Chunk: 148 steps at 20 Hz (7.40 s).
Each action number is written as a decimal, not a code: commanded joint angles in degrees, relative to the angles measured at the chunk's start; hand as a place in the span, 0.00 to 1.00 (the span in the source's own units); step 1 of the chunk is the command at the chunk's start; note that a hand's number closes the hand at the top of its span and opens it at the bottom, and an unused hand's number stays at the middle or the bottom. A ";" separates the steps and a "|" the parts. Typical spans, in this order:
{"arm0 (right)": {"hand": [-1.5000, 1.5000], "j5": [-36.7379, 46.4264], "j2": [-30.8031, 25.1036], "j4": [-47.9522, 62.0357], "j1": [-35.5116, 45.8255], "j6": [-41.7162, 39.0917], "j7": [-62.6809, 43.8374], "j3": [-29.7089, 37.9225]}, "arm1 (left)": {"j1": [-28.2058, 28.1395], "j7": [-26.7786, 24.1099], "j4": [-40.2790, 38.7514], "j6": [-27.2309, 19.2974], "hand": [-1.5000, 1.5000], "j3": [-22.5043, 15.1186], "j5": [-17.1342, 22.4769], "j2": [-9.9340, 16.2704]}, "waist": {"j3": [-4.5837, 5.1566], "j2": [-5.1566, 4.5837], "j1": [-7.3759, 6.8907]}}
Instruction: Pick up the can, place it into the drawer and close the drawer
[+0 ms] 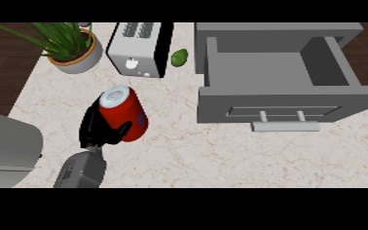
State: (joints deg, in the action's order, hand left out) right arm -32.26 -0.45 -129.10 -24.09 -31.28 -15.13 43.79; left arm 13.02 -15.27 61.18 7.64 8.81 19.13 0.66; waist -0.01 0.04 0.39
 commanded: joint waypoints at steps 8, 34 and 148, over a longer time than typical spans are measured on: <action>0.00 -0.75 -0.78 0.42 0.39 1.89 0.11 0.24 | 4.50 6.03 11.93 -10.32 1.00 -5.56 -1.80 -0.63 | -0.01 0.05 -0.14; 0.00 2.20 0.42 2.01 -3.02 1.20 6.02 -3.87 | 34.04 24.69 11.00 -33.85 1.00 -15.70 -3.77 -0.65 | -0.03 -0.04 0.81; 0.00 99.35 -6.32 62.44 57.57 38.52 20.43 -45.69 | 60.81 11.23 -20.00 -52.42 0.00 -41.92 33.42 13.17 | -0.02 -0.39 -2.85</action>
State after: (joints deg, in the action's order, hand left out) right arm 63.50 -8.70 -76.53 29.96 0.82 5.35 -1.80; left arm 75.51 -5.58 39.52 -46.72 -33.71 53.28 9.83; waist -0.02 -0.14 -2.33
